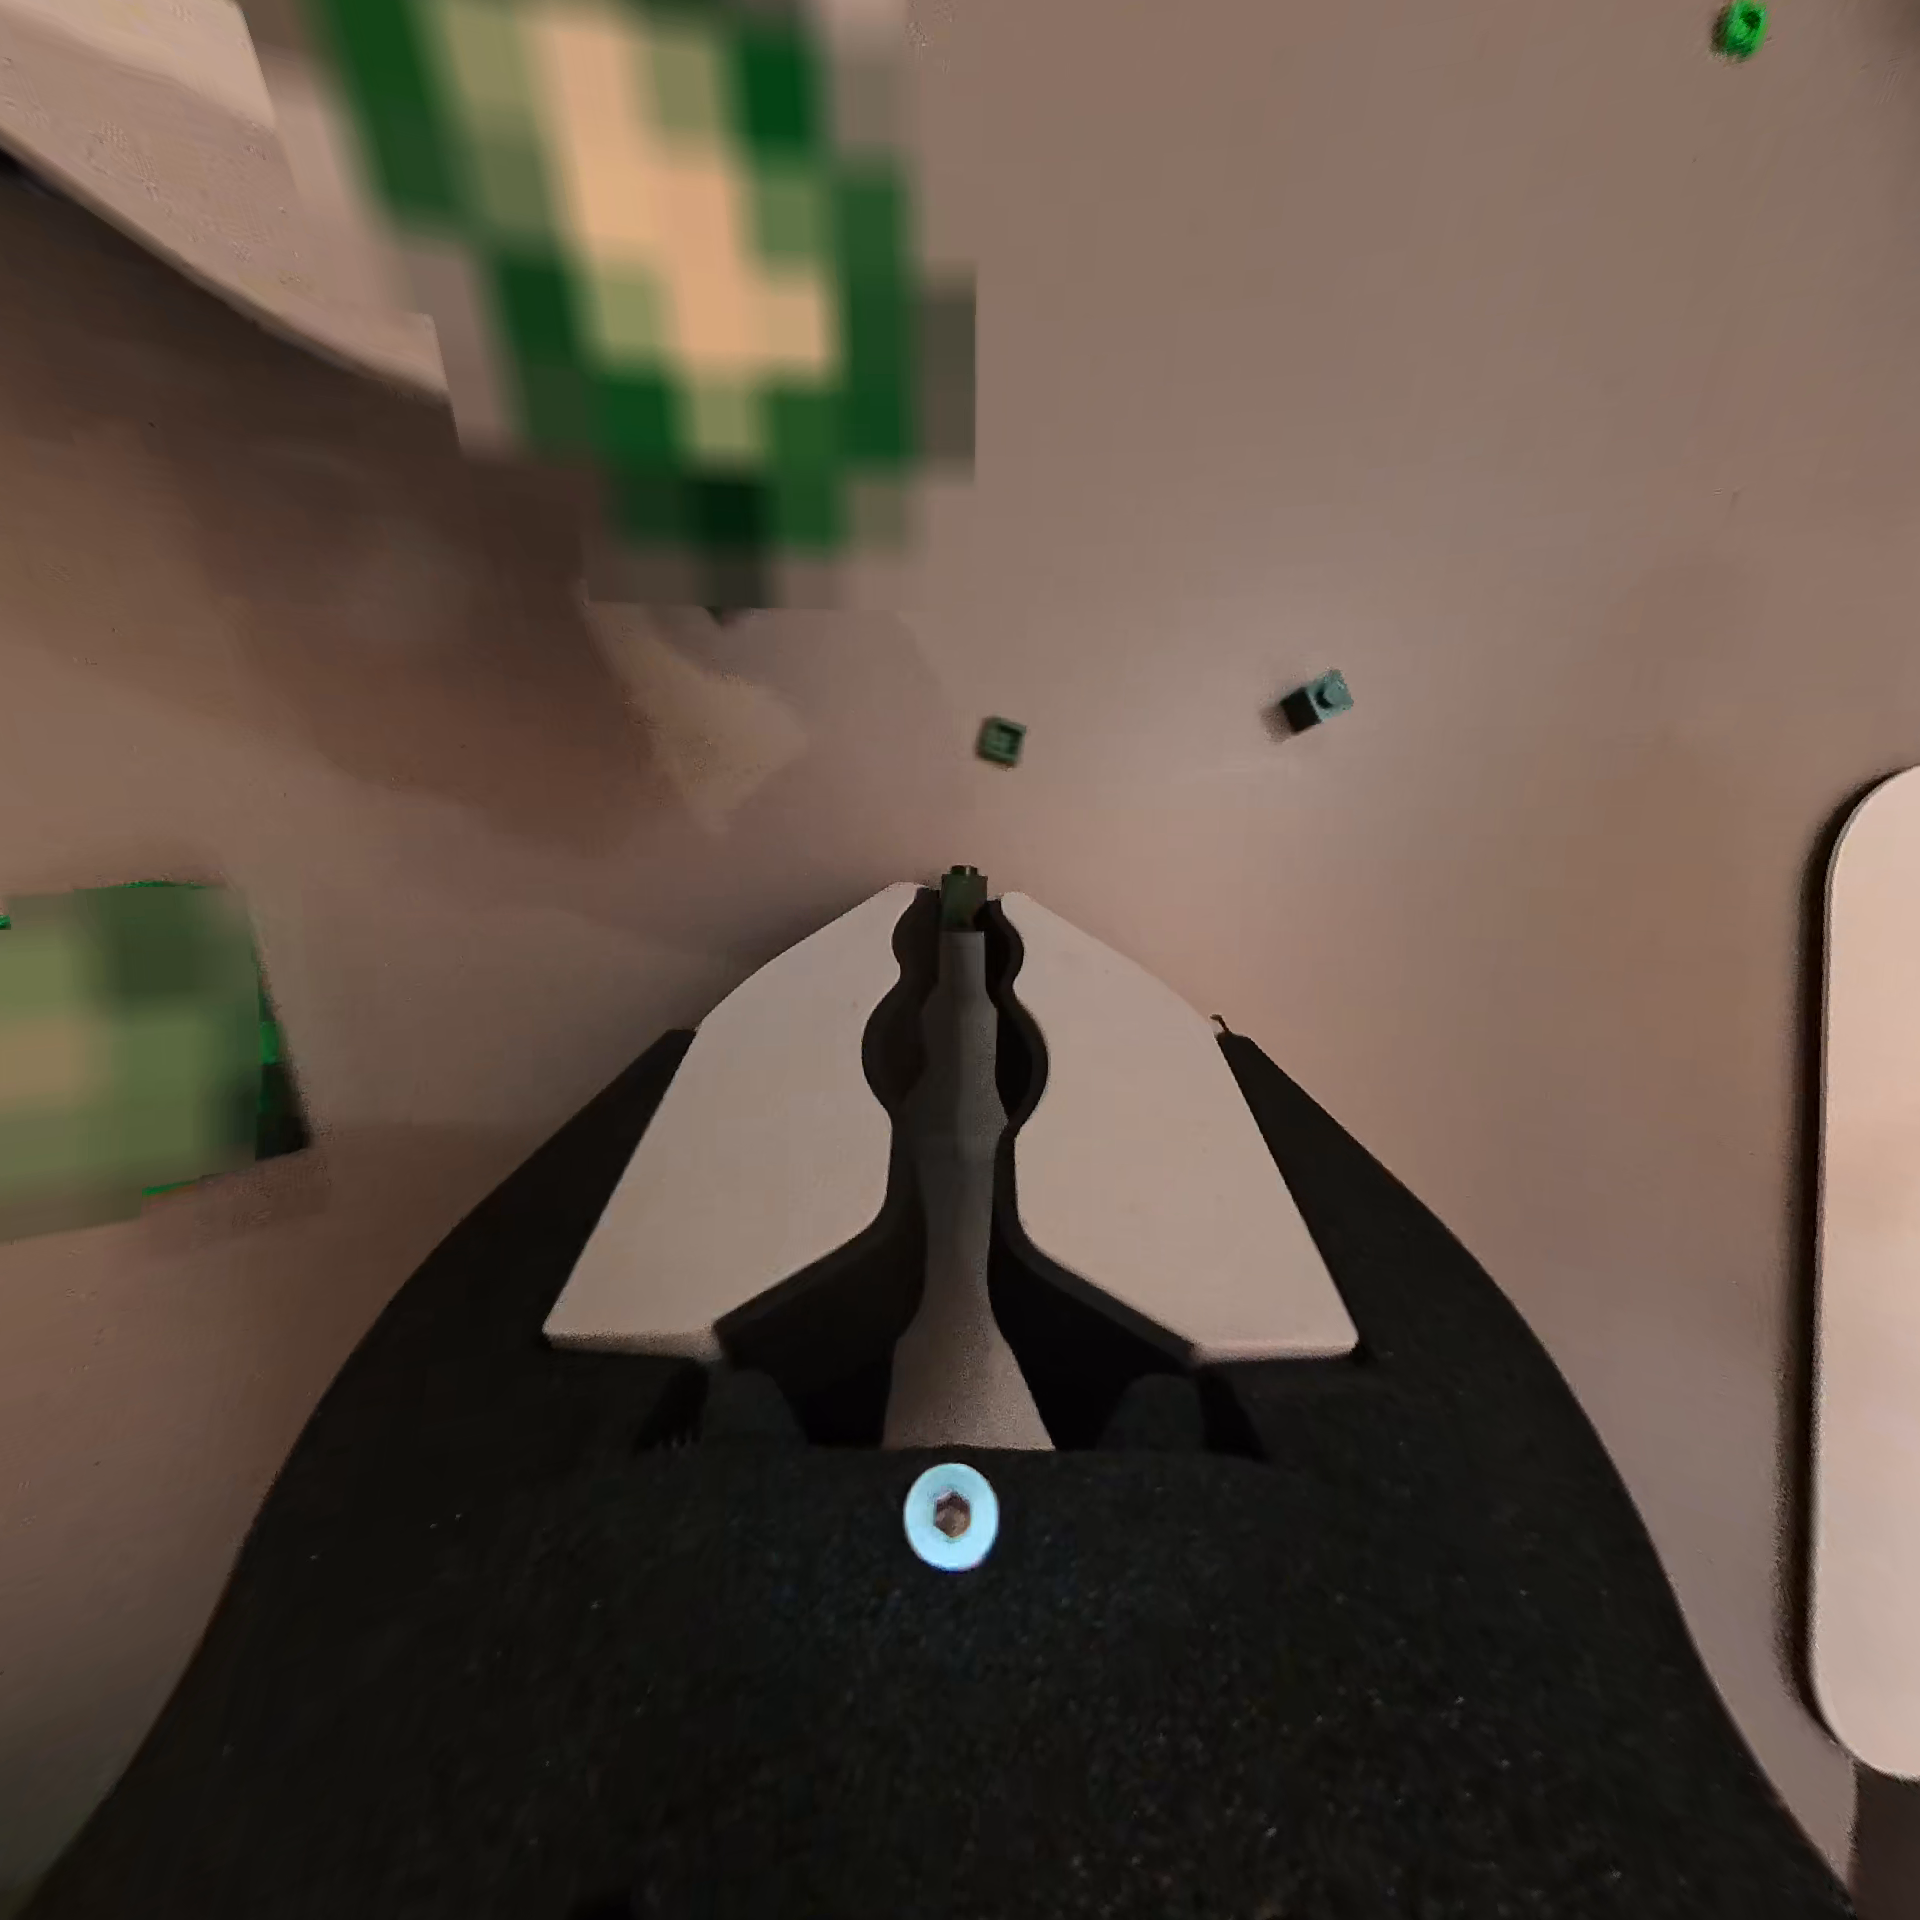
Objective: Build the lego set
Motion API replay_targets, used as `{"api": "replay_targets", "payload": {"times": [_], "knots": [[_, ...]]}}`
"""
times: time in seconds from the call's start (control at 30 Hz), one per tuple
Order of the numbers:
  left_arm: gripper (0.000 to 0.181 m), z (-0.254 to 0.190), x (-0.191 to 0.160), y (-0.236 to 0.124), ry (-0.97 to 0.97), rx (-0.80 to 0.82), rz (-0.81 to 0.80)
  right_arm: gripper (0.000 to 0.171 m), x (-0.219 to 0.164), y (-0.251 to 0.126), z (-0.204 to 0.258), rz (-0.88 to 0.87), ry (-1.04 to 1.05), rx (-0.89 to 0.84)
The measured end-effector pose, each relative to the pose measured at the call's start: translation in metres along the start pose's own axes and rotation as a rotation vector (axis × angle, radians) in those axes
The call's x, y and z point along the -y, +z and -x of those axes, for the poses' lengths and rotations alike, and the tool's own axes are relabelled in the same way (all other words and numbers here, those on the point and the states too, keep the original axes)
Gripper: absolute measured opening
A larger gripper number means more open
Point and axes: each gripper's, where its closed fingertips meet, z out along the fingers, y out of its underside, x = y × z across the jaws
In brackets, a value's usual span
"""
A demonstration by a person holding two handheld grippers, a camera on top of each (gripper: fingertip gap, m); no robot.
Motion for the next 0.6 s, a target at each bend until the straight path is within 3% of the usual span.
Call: {"api": "replay_targets", "payload": {"times": [0.23,0.6], "knots": [[0.036,-0.026,-0.011,0.006,0.077,-0.101,0.076,0.008,0.013,-0.024,0.036,0.032,-0.158,-0.020],[0.036,-0.042,-0.017,0.010,0.168,-0.128,0.114,0.008,0.017,-0.046,0.051,0.049,-0.191,-0.045]]}}
